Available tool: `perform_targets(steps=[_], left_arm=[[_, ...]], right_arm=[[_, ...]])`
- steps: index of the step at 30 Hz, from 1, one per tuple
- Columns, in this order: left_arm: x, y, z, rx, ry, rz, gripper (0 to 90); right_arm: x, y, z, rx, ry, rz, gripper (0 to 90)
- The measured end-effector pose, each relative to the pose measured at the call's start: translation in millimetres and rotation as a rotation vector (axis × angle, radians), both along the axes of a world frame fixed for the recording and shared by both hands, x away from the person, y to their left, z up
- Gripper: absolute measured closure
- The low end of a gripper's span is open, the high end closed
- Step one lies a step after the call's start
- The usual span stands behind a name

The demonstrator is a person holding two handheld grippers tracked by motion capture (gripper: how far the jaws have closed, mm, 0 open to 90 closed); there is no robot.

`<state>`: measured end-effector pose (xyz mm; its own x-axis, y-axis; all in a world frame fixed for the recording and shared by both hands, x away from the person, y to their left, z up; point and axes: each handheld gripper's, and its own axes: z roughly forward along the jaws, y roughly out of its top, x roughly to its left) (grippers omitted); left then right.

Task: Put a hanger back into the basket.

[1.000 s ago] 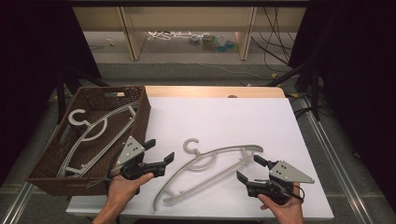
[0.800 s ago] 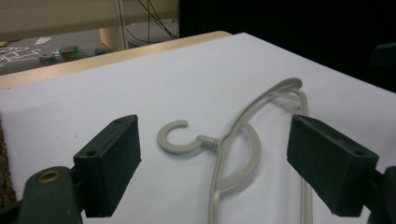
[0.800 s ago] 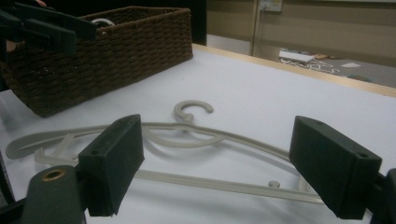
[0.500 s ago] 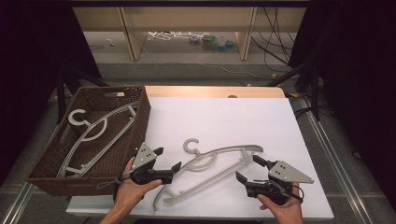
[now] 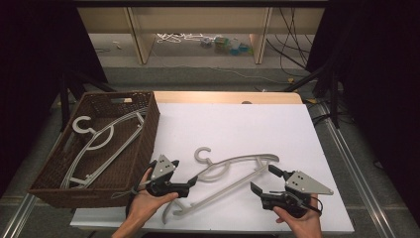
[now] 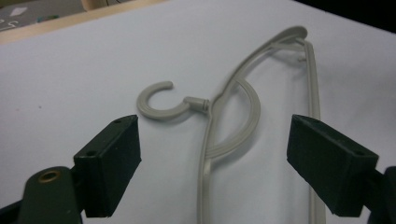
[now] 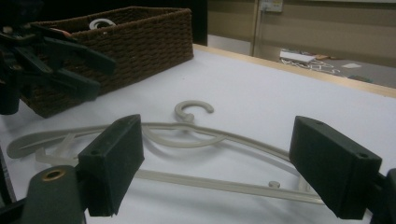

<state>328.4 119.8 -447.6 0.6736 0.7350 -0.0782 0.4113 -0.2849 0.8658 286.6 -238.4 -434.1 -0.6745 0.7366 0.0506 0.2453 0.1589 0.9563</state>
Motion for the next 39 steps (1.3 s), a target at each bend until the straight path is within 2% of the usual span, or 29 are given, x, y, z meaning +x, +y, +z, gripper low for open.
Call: perform_targets(steps=[2, 4, 6, 8, 11, 12, 13, 15, 18, 19, 21, 24, 26, 27, 29, 31, 32, 33, 35, 36, 39], left_arm=[[2.5, -5.0, -3.5, 0.033, 0.028, -0.028, 17.2], [5.3, -8.0, -5.5, 0.071, 0.036, -0.052, 17.6], [9.0, -11.1, -7.9, 0.080, 0.066, -0.062, 17.5], [11.7, -11.8, -8.0, 0.106, 0.082, -0.080, 17.7], [16.0, -14.5, -9.8, 0.129, 0.093, -0.079, 18.0], [17.0, -15.7, -10.0, 0.151, 0.099, -0.084, 18.0], [19.7, -16.1, -10.5, 0.192, 0.102, -0.111, 18.0], [22.5, -18.0, -12.2, 0.242, 0.105, -0.125, 17.8], [26.0, -20.7, -16.0, 0.262, 0.121, -0.120, 18.8], [27.0, -22.0, -17.0, 0.267, 0.138, -0.112, 18.8], [29.3, -23.4, -18.6, 0.288, 0.130, -0.116, 18.5], [30.6, -26.7, -19.7, 0.299, 0.146, -0.107, 18.4], [33.3, -29.4, -20.4, 0.322, 0.155, -0.109, 19.3], [35.0, -30.3, -20.8, 0.331, 0.162, -0.112, 19.7], [37.4, -31.9, -21.7, 0.346, 0.176, -0.126, 21.6], [39.3, -34.3, -22.8, 0.407, 0.192, -0.159, 26.2], [39.0, -35.4, -23.2, 0.416, 0.194, -0.153, 27.1], [39.5, -35.8, -23.7, 0.421, 0.199, -0.157, 30.6], [40.3, -36.4, -24.1, 0.440, 0.213, -0.168, 34.2], [41.4, -36.2, -24.2, 0.453, 0.214, -0.181, 34.8], [44.0, -36.7, -26.4, 0.472, 0.223, -0.185, 40.0]], right_arm=[[-0.4, 0.5, 0.1, 0.001, -0.001, 0.003, 18.7], [-0.1, 0.5, 0.0, -0.002, -0.001, 0.001, 18.7], [-0.2, 0.2, 0.1, -0.007, 0.002, -0.002, 18.6], [-0.9, 0.6, 0.1, -0.009, 0.007, -0.002, 18.6], [-1.6, 0.3, 0.3, -0.015, 0.008, -0.004, 18.6], [-1.3, 0.9, -0.1, -0.009, 0.008, -0.004, 18.5], [-0.3, 1.6, -1.0, 0.004, 0.003, 0.003, 18.5], [0.1, 1.7, -1.3, 0.002, 0.010, 0.001, 18.4], [-0.6, 2.3, 0.0, -0.015, 0.012, 0.007, 18.5], [-0.6, 2.4, 0.0, -0.020, 0.013, 0.004, 18.5], [-0.6, 4.1, -1.1, -0.009, 0.012, 0.008, 18.4], [-1.6, 3.8, -0.1, -0.020, 0.003, -0.005, 18.4], [-3.2, 2.6, 1.5, -0.033, 0.013, -0.001, 18.4], [-2.7, 3.4, 1.1, -0.022, -0.001, -0.004, 18.4], [-3.0, 3.9, 1.3, -0.021, 0.000, -0.001, 18.4], [-3.4, 4.5, 1.5, -0.027, 0.003, 0.001, 18.4], [-4.0, 4.8, 2.0, -0.032, 0.008, 0.004, 18.4], [-3.2, 6.3, 0.7, -0.008, -0.003, 0.011, 18.4], [-3.4, 6.0, 0.9, -0.010, -0.001, 0.011, 18.4], [-4.1, 4.4, 2.3, -0.032, 0.001, 0.004, 18.4], [-3.0, 6.2, 1.2, -0.011, -0.003, 0.012, 18.4]])
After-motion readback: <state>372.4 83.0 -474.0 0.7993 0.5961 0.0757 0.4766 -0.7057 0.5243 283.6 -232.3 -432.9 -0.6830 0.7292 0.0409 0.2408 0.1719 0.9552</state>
